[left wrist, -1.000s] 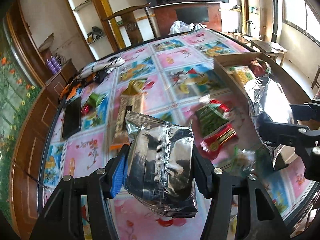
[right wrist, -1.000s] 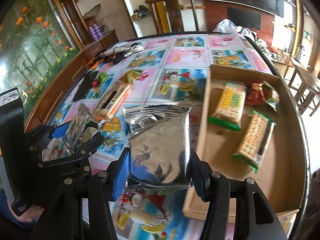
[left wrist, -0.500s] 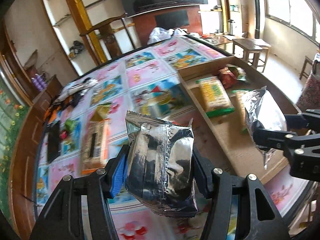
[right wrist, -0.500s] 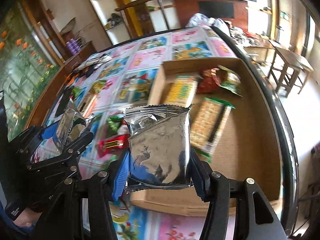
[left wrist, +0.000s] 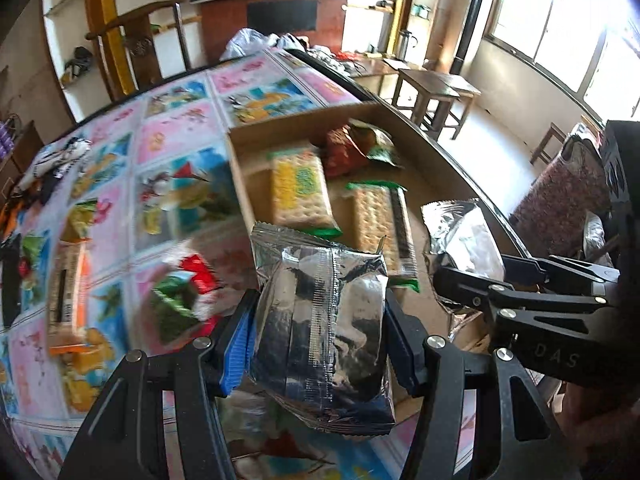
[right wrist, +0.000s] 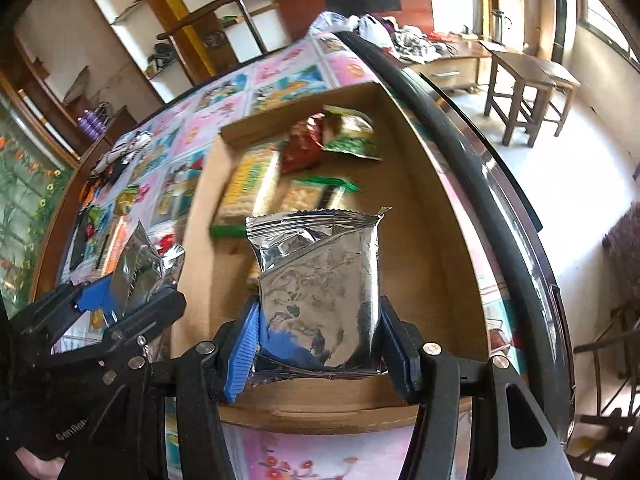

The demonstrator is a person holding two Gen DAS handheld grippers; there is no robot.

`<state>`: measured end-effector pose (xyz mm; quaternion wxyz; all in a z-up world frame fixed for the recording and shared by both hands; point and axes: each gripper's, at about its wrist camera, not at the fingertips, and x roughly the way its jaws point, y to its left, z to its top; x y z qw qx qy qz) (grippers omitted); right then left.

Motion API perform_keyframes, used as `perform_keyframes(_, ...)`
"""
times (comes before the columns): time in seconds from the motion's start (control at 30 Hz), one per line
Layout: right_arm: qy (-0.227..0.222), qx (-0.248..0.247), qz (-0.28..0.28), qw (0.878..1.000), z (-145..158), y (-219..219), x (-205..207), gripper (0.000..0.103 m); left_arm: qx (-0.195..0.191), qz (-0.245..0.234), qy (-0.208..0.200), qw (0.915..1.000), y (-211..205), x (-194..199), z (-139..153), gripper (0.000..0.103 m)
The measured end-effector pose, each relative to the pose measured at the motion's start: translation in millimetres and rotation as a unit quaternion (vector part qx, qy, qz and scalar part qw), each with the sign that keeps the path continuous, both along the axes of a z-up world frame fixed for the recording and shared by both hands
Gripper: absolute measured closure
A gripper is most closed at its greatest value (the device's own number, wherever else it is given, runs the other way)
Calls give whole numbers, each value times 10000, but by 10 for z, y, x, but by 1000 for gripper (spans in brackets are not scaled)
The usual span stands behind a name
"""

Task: Organize snacks
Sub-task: 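Carry both silver foil packets over the cardboard box with both grippers, then lower the foil packets into the box and open both grippers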

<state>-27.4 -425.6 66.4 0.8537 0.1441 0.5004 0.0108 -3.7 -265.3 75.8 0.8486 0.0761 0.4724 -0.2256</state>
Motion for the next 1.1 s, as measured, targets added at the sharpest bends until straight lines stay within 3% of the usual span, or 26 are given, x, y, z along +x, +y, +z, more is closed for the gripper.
perform_keyframes(0.6,445,247,-151,9986,-248,-256,159,43,293,-491,268,9980,-364,-62,-333,45)
perform_keyframes(1.03,387,99,-94,9992,-210,-230,165,43,377,-656,297,9967,-432,-103,-382,44)
perform_keyframes(1.1,267,-16,-71,9996,-147,-207,149,43,312,-686,285,9967,-428,-114,-366,40)
